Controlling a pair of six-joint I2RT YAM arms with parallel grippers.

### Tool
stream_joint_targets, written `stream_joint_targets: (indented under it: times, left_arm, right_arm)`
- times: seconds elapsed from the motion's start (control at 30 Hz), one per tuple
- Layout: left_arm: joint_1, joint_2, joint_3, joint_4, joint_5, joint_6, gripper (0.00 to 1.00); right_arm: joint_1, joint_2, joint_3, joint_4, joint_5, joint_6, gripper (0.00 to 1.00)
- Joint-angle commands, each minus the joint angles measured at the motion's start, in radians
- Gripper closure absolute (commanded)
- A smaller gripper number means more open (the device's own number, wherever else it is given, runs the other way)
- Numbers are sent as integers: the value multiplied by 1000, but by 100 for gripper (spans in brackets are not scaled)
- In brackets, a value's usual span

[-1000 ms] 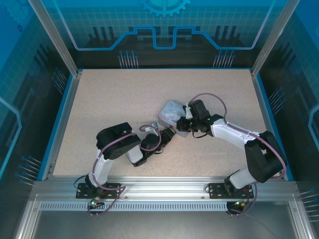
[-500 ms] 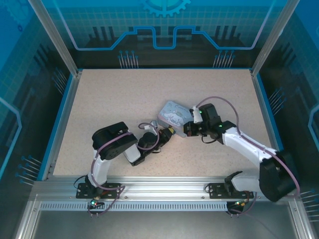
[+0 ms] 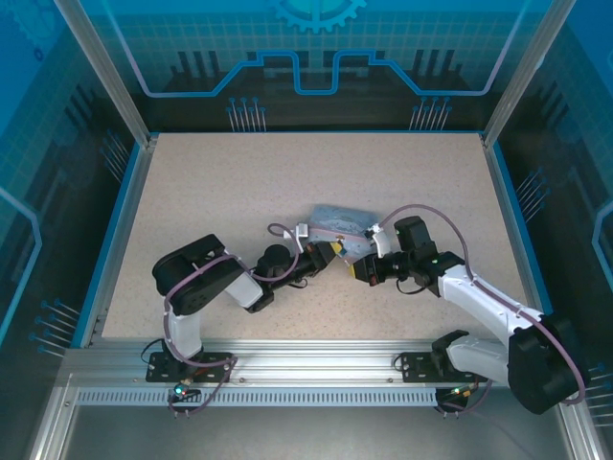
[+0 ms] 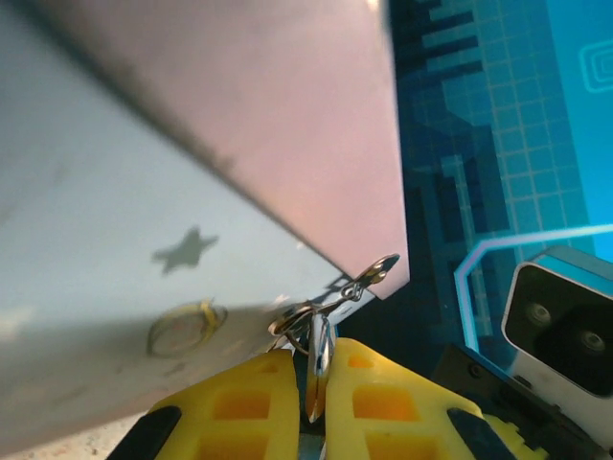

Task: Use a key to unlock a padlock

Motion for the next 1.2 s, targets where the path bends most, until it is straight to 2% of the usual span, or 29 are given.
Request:
stream_joint_targets:
  times: [0.0,0.5,1.17]
  left_arm:
    - [10,-40,23,34,71,12,100]
    - [9,-36,27,33,84,26,100]
    - [9,-22,38,33,90,24,100]
  right_arm:
    - [-7,21,4,-4,-6,-38,100]
    - [-60,102,20,-33,-10,-31,100]
    - [-77,144,45,54,-62,14,100]
